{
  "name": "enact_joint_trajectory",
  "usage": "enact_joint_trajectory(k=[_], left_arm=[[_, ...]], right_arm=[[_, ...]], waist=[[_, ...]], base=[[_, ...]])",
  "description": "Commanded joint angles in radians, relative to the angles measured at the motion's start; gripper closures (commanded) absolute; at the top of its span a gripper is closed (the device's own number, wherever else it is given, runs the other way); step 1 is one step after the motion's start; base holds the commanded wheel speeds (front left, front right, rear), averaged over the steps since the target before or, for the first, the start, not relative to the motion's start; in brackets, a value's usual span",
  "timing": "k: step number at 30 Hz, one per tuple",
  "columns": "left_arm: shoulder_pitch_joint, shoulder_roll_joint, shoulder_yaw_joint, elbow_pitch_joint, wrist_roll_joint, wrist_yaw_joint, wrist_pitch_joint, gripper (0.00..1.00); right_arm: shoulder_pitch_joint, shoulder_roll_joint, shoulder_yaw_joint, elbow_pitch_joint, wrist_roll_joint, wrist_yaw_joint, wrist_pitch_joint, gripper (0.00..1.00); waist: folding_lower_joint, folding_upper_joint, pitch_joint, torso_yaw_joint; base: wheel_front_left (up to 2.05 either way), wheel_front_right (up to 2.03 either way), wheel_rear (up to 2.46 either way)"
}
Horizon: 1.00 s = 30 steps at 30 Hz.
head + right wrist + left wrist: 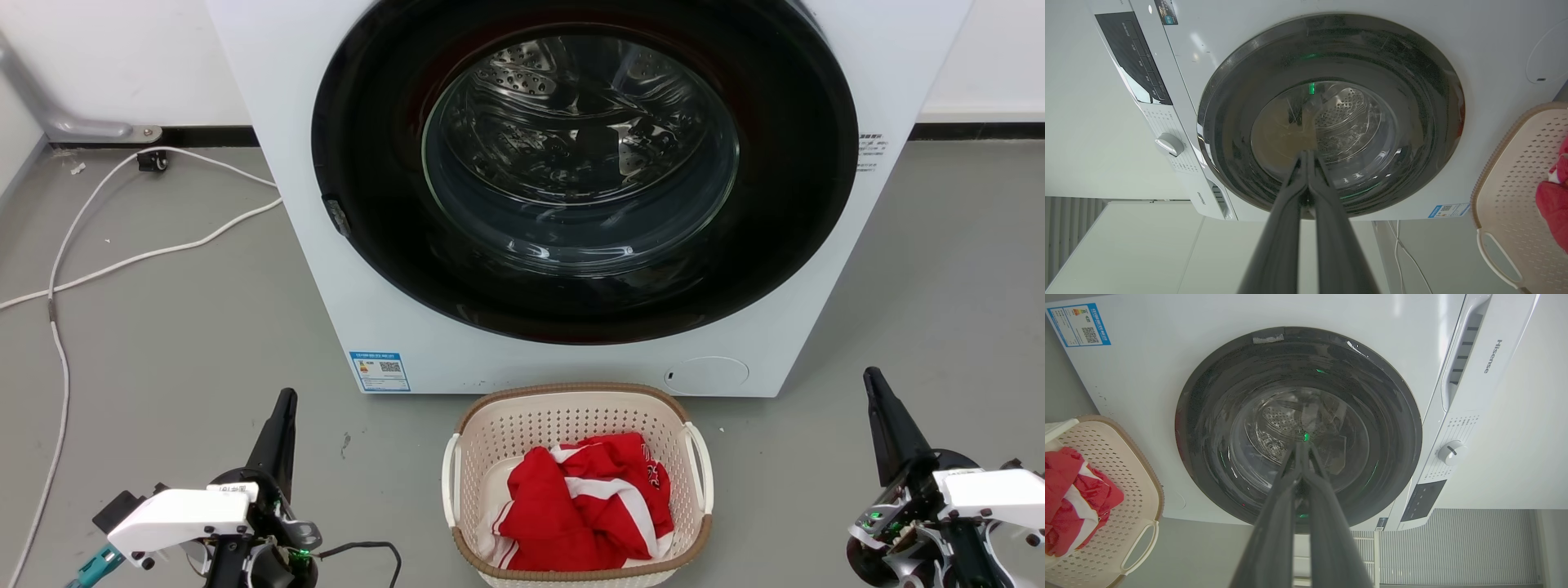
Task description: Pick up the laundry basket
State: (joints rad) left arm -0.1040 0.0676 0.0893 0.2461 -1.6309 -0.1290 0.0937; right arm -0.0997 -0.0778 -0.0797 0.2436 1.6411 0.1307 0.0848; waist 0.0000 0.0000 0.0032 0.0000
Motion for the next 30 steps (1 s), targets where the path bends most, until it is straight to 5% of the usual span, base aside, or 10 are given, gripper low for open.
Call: enact_joint_trajectory(k=[1,27,28,30], left_arm=[[-0.006,0.0,0.003,0.0,0.006,-0.003,0.003,1.0],[-0.007,-0.005,0.009,0.0,0.011,-0.003,0.008,1.0],[0.0,-0.006,0.008,0.0,0.007,0.0,0.006,0.0],[0.006,-0.009,0.008,0.013,0.007,0.001,0.006,0.0]], right_arm=[[-0.012,0.004,-0.002,0.002,-0.005,0.0,0.004,1.0],[-0.013,0.01,-0.012,0.003,-0.013,0.0,0.011,1.0],[-0.001,0.009,-0.01,0.001,-0.009,0.0,0.008,0.0],[0.007,0.011,-0.008,0.013,-0.009,0.0,0.008,0.0]], waist=[[0.0,0.0,0.0,0.0],[0.0,0.0,0.0,0.0],[0.0,0.0,0.0,0.0],[0.0,0.0,0.0,0.0]], base=[[0.0,0.0,0.0],[0.0,0.0,0.0],[0.0,0.0,0.0],[0.0,0.0,0.0]])
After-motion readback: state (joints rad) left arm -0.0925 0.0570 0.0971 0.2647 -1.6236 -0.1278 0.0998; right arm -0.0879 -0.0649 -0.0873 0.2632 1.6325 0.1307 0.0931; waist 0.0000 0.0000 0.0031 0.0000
